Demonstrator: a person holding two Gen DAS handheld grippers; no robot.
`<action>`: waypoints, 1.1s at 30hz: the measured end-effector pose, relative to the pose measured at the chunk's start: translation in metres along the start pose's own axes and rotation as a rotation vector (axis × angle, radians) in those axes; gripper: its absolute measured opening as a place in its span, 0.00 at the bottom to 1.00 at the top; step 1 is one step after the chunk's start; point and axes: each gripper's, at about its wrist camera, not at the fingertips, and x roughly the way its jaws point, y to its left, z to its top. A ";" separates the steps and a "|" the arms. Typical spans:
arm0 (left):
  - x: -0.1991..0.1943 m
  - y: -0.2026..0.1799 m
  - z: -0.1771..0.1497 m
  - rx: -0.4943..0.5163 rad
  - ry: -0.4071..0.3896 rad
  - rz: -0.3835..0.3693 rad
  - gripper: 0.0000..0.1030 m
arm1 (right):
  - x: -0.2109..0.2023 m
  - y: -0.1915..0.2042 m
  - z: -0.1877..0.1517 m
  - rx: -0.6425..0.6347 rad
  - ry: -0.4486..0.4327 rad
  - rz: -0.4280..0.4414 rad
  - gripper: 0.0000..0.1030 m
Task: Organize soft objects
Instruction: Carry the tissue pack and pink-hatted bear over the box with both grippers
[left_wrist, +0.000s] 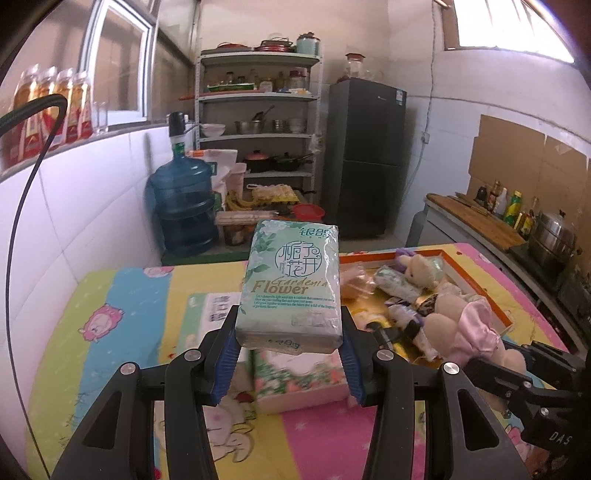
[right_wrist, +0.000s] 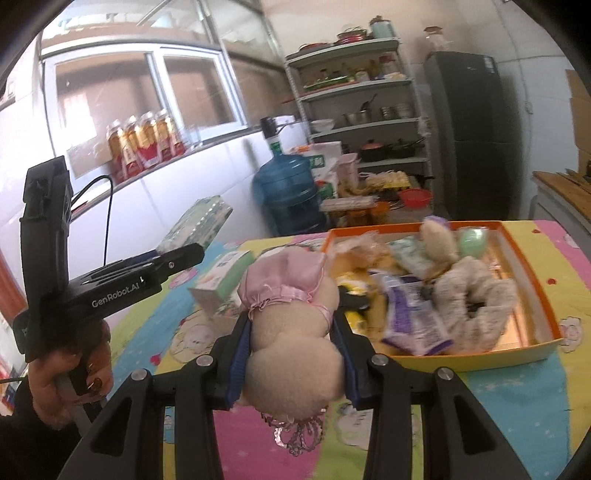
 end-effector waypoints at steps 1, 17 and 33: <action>0.001 -0.006 0.001 0.005 -0.002 -0.003 0.49 | -0.002 -0.005 0.001 0.005 -0.006 -0.006 0.41; 0.037 -0.084 0.018 0.084 0.002 -0.030 0.49 | -0.027 -0.081 0.014 0.071 -0.079 -0.106 0.41; 0.094 -0.139 0.017 0.139 0.075 -0.054 0.49 | -0.026 -0.142 0.017 0.123 -0.098 -0.229 0.41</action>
